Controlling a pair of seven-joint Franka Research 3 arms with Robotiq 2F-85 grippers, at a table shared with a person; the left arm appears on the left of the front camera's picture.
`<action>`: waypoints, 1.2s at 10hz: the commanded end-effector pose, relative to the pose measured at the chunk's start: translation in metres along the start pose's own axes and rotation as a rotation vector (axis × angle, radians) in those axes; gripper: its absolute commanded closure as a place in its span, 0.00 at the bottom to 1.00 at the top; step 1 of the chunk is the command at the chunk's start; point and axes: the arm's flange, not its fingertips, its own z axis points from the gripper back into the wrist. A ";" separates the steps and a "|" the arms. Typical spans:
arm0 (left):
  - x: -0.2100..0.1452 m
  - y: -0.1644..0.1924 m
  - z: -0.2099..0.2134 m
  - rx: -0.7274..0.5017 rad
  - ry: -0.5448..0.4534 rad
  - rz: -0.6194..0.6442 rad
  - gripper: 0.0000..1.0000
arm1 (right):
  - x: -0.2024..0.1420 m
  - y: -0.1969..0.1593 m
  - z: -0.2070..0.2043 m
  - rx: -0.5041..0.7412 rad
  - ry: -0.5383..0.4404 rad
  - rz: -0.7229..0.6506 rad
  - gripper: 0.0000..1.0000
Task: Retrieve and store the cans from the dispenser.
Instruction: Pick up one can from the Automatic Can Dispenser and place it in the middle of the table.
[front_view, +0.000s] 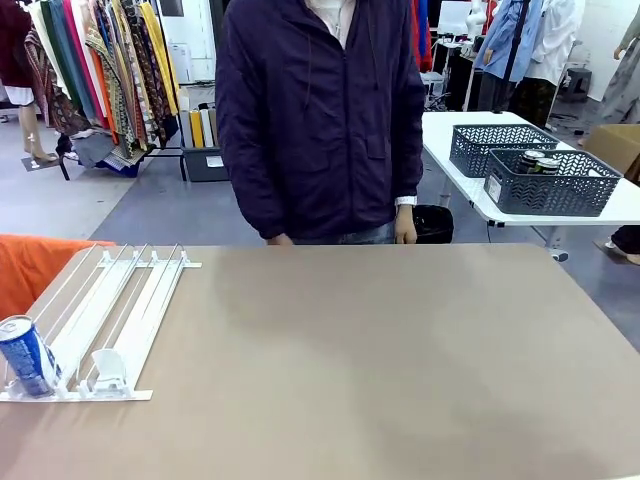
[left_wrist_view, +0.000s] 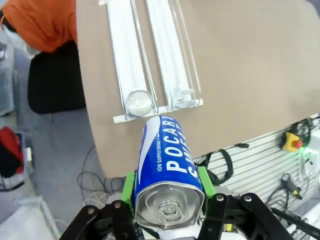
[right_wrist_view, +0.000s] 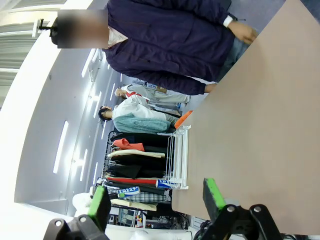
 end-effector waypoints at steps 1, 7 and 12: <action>-0.003 0.025 -0.012 -0.059 -0.038 0.049 1.00 | 0.003 0.003 -0.002 0.029 -0.015 0.024 0.00; 0.023 -0.019 -0.025 -0.078 0.124 0.004 1.00 | 0.003 0.003 -0.002 0.029 -0.015 0.024 0.00; 0.140 -0.312 -0.157 0.003 0.239 -0.360 1.00 | 0.003 0.003 -0.002 0.029 -0.015 0.024 0.00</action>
